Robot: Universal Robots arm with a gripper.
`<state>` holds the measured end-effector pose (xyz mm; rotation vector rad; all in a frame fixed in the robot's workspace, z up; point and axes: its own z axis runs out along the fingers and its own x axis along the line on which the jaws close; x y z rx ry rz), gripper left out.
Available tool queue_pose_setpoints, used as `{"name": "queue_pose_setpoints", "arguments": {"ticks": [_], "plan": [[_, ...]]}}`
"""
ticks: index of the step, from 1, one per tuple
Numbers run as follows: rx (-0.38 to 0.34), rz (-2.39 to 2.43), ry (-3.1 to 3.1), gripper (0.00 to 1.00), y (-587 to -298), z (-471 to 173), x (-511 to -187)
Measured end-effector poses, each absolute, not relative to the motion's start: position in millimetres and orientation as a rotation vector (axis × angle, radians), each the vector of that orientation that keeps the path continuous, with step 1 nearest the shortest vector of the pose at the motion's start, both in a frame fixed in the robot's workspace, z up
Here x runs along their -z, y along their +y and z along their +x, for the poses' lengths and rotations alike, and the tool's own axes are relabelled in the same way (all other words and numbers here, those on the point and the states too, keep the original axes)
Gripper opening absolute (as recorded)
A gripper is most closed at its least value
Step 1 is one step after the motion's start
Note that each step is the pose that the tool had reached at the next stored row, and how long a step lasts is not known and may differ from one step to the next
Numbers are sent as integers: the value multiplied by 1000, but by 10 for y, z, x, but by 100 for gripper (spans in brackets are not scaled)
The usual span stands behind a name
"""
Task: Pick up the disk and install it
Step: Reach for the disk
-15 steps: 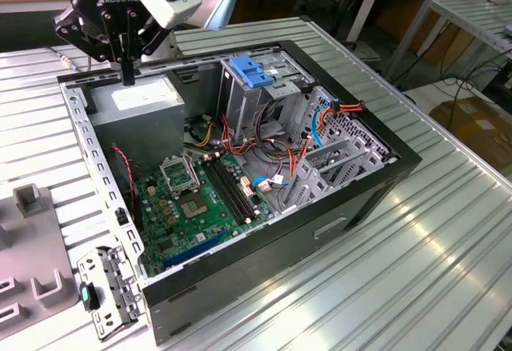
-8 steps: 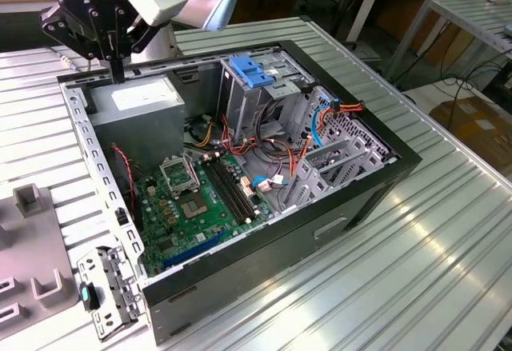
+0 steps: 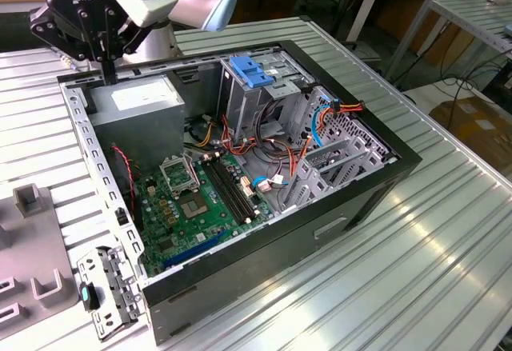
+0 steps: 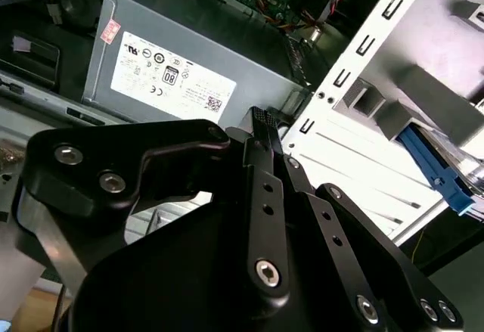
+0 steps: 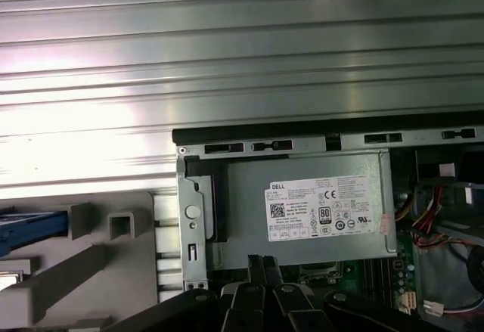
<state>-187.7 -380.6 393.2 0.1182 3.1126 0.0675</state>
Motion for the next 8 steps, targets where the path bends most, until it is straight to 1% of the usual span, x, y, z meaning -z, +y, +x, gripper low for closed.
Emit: {"name": "queue_pose_setpoints", "arguments": {"ticks": [8], "plan": [[-68, 118, 3113, 11, -3796, -2110, -3931]]}}
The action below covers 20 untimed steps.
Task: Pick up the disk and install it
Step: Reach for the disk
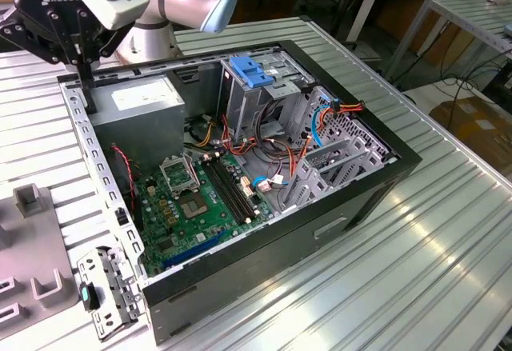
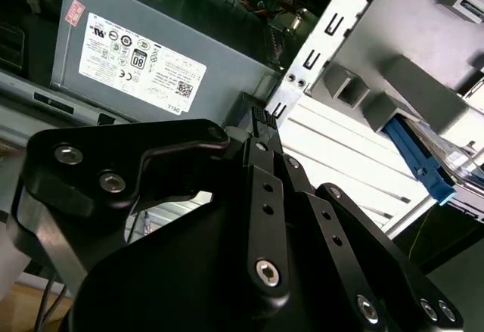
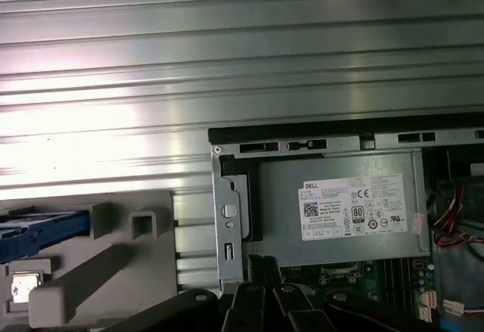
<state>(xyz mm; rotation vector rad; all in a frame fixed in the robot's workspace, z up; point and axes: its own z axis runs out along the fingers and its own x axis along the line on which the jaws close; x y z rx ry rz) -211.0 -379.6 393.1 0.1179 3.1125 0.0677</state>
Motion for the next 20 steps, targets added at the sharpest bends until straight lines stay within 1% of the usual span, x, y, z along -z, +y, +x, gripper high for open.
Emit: {"name": "queue_pose_setpoints", "arguments": {"ticks": [20], "plan": [[-68, 118, 3112, 11, -3780, -2610, -3931]]}}
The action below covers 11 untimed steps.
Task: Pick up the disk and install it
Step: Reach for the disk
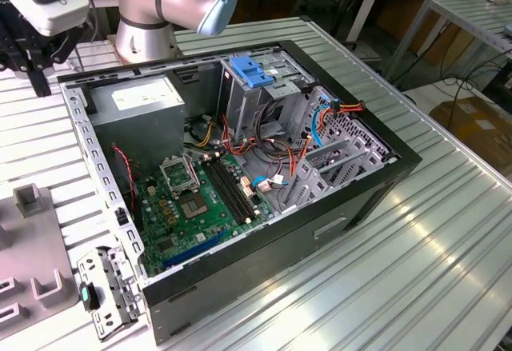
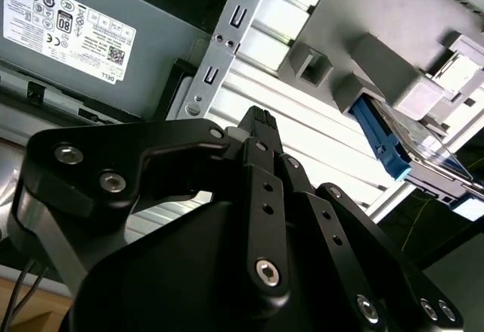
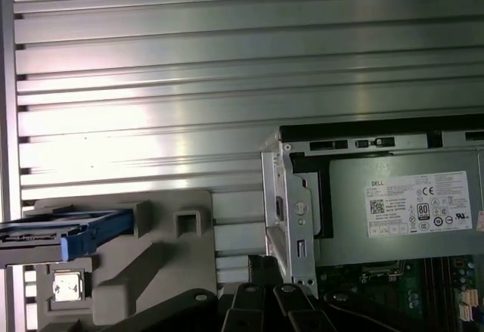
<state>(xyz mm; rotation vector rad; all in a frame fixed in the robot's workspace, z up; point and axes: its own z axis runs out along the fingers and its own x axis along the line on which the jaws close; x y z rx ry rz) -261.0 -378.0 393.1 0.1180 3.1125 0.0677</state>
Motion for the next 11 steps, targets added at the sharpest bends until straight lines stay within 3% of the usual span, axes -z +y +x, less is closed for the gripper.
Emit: {"name": "queue_pose_setpoints", "arguments": {"ticks": [11], "plan": [[-68, 118, 3112, 11, -3770, -2892, -3930]]}}
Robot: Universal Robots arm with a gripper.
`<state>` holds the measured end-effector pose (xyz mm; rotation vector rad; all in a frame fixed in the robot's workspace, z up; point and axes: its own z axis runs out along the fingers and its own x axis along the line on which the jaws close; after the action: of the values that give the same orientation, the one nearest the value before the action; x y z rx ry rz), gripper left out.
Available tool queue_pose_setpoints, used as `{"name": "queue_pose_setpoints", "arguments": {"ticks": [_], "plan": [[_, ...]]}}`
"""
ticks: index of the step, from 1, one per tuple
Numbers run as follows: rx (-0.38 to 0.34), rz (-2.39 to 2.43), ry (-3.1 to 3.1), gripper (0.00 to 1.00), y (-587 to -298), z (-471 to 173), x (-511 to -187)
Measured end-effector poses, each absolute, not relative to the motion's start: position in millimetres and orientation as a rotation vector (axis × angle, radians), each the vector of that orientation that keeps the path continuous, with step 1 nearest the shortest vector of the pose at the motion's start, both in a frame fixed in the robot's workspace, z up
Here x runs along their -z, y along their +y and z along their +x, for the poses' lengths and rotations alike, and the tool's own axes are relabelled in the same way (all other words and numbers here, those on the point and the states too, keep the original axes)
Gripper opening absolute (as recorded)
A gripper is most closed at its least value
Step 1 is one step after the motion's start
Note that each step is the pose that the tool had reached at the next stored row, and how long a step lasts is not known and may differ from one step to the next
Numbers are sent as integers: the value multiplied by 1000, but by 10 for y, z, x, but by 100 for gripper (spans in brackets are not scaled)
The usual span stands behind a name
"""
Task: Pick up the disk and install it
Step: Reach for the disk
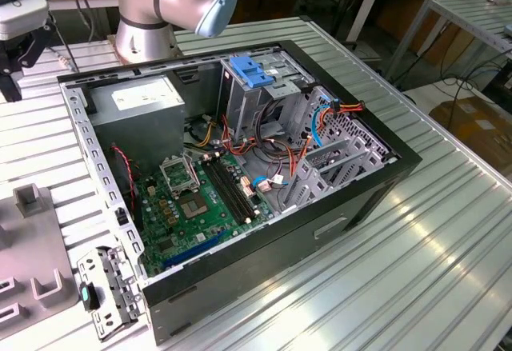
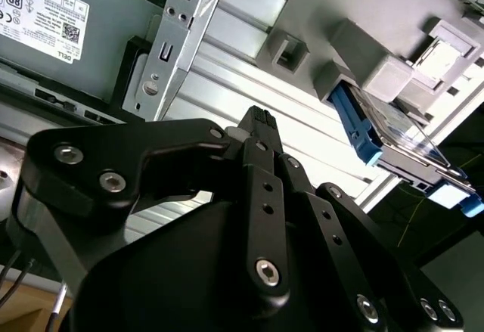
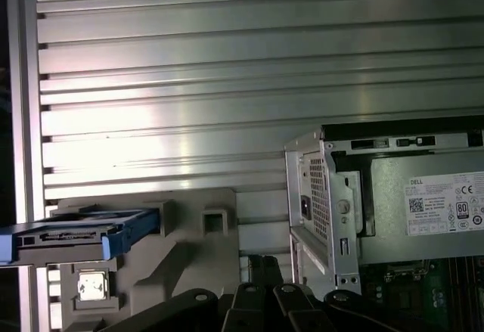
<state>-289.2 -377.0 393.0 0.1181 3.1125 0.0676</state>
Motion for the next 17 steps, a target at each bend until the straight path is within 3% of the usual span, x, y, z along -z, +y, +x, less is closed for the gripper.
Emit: {"name": "queue_pose_setpoints", "arguments": {"ticks": [17], "plan": [[-68, 118, 3112, 11, -3724, -3450, -3927]]}}
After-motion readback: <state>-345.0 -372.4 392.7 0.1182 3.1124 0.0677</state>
